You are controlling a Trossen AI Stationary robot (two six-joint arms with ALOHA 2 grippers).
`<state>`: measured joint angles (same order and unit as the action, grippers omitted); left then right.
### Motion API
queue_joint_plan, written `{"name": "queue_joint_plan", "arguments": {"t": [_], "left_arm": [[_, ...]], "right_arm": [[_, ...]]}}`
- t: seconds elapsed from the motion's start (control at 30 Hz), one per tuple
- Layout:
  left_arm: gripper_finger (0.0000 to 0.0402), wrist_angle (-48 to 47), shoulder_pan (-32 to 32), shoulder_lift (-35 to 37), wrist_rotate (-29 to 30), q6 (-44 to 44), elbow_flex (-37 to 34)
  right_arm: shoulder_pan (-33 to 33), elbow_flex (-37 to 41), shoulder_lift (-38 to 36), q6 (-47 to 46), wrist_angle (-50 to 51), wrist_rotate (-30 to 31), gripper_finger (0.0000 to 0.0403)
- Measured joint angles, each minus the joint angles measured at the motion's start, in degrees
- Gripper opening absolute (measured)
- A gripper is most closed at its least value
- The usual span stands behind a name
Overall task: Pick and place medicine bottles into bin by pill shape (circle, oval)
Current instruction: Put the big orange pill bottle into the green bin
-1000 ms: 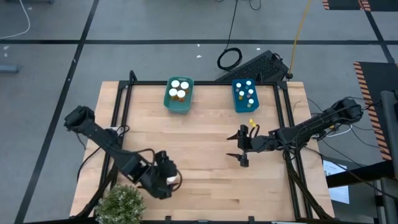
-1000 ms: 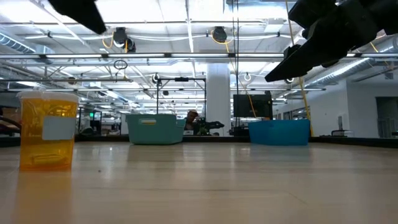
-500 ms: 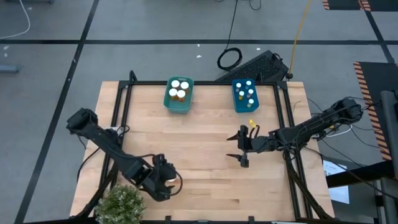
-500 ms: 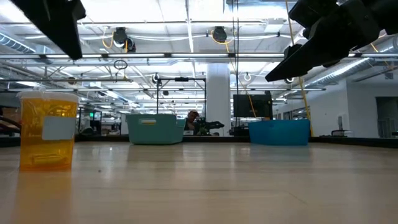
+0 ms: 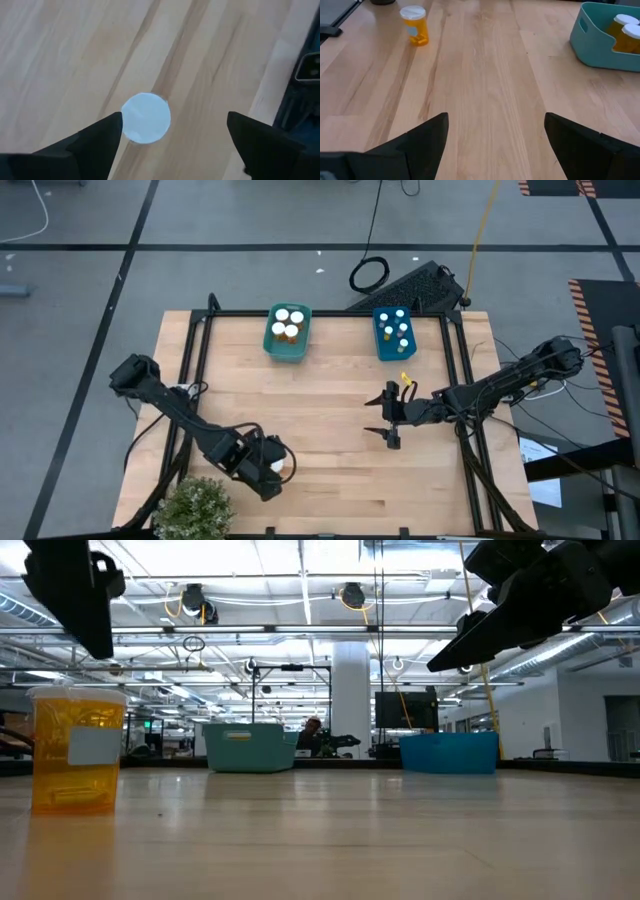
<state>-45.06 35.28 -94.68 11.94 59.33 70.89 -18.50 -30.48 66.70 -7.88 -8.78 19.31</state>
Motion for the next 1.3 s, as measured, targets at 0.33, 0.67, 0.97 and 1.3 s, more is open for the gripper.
{"name": "queue_joint_plan", "arguments": {"t": [0.33,0.67,0.97,1.3], "left_arm": [[0.0341,-2.25,-3.42,-2.31,-4.5,8.58,-0.04],[0.0316,-1.98,-4.69,-4.35,-7.13,9.42,-0.02],[0.0304,-1.46,-5.13,-5.59,-10.4,10.44,-0.02],[0.0269,-1.44,-5.1,-5.57,-8.47,8.73,-0.02]], "right_arm": [[0.0,0.0,-0.02,0.66,0.03,0.0,0.0322],[0.0,0.0,0.0,1.07,0.02,-0.03,0.0322],[0.0,0.0,0.0,1.08,0.04,-0.02,0.0322],[0.0,0.0,0.0,1.08,0.0,-0.02,0.0322]]}}
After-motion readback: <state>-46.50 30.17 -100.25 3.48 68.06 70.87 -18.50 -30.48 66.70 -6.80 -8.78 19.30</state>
